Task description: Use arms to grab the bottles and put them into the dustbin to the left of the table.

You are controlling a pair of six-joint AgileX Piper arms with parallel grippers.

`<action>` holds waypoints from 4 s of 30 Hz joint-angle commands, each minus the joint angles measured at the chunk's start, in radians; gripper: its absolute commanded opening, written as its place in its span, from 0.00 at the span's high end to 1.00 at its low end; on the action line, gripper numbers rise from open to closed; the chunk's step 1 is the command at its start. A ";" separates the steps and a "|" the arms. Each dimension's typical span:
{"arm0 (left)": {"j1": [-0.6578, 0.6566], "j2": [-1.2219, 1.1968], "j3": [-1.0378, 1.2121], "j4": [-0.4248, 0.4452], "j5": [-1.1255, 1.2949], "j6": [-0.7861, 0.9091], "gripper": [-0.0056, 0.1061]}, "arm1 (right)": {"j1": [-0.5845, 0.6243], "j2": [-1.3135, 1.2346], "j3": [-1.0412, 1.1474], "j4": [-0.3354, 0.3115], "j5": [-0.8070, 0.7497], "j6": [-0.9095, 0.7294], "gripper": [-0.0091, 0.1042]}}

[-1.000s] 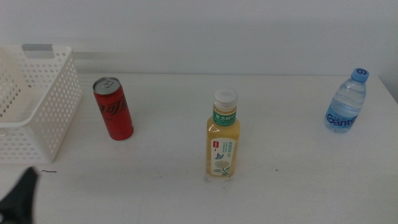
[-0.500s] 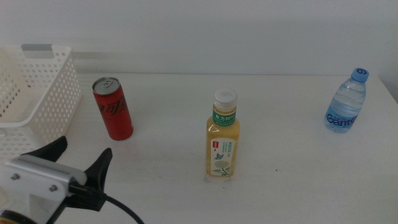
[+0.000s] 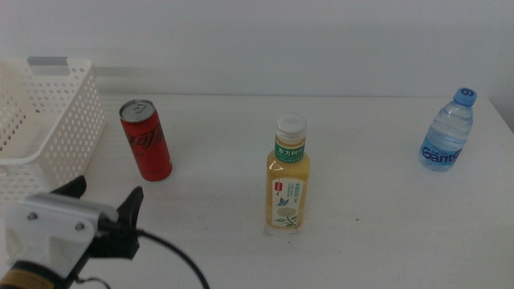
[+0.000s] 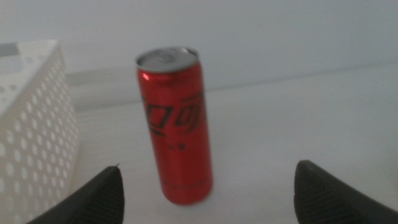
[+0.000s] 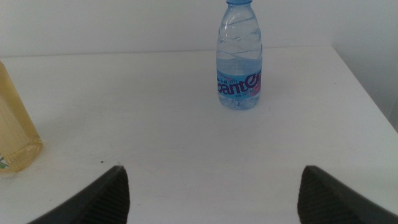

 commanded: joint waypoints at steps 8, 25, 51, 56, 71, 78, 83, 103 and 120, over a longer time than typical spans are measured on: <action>-0.007 0.115 -0.225 -0.128 0.188 0.013 0.11 | -0.009 -0.004 0.004 -0.008 -0.011 -0.003 0.20; 0.065 0.527 -0.589 -0.161 0.178 0.008 0.11 | -0.009 -0.004 0.004 -0.008 -0.011 -0.003 0.20; 0.069 -0.028 -0.824 -0.073 1.327 0.053 0.97 | -0.009 -0.004 0.004 -0.008 -0.011 -0.003 0.20; 0.189 -0.067 -1.122 -0.032 1.729 0.134 0.97 | -0.009 -0.004 0.004 -0.008 -0.011 -0.003 0.20; 0.640 0.354 -1.657 0.050 2.265 0.251 0.96 | -0.009 -0.004 0.004 -0.008 -0.011 -0.003 0.20; 0.646 0.523 -1.657 0.063 2.194 0.265 0.88 | -0.009 -0.004 0.004 -0.008 -0.011 -0.003 0.20; 0.646 0.594 -1.657 0.070 2.152 0.262 0.51 | -0.009 -0.004 0.004 -0.008 -0.011 -0.003 0.20; 0.384 -0.058 -1.377 0.032 2.170 0.230 0.11 | -0.009 -0.004 0.004 -0.008 -0.011 -0.003 0.20; -0.168 -0.585 -0.455 -0.454 1.193 0.635 0.11 | -0.009 -0.004 0.004 -0.008 -0.011 -0.003 0.20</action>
